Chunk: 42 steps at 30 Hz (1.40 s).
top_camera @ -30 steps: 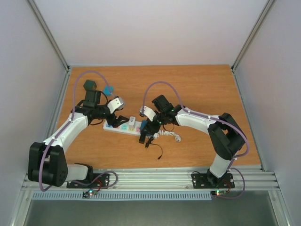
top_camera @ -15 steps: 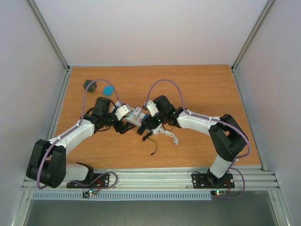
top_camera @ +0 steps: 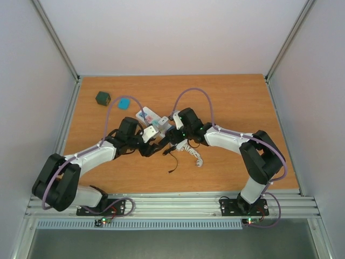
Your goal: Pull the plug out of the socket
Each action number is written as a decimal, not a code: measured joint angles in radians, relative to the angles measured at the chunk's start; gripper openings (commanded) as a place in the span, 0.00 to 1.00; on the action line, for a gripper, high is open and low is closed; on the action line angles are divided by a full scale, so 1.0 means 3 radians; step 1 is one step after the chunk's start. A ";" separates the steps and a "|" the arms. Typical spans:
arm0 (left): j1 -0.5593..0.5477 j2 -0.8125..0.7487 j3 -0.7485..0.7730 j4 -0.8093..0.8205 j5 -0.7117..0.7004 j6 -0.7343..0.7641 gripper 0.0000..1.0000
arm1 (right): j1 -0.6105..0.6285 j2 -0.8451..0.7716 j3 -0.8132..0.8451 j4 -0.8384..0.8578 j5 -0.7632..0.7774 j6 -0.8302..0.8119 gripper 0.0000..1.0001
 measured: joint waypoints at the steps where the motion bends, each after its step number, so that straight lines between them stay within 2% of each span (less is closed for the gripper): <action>1: -0.0009 0.0017 0.0000 0.0036 -0.0027 -0.0023 0.59 | -0.0006 0.0000 -0.0003 0.0009 0.0000 0.0011 0.36; 10: -0.0078 0.0388 0.0160 0.0196 -0.0266 -0.0272 0.51 | -0.0047 0.0001 -0.0008 0.0031 0.0037 0.0070 0.33; 16: -0.0234 0.0425 0.0179 0.0207 -0.0451 -0.0369 0.48 | -0.0074 0.0001 -0.0019 0.0053 0.0041 0.0083 0.32; 23: -0.0392 0.0629 0.0287 0.0252 -0.0645 -0.0458 0.36 | -0.0074 0.0001 -0.0024 0.0061 0.0039 0.0080 0.31; 31: -0.0394 0.0665 0.0308 0.0303 -0.0741 -0.0451 0.16 | -0.0085 0.0001 -0.0048 0.0118 0.0065 0.0076 0.31; 36: -0.0394 0.0656 0.0308 0.0294 -0.0754 -0.0445 0.09 | -0.0085 0.0000 -0.0058 0.0135 0.0067 0.0074 0.30; 42: -0.0394 0.0624 0.0299 0.0266 -0.0776 -0.0425 0.05 | -0.0088 0.0000 -0.0069 0.0164 0.0056 0.0080 0.28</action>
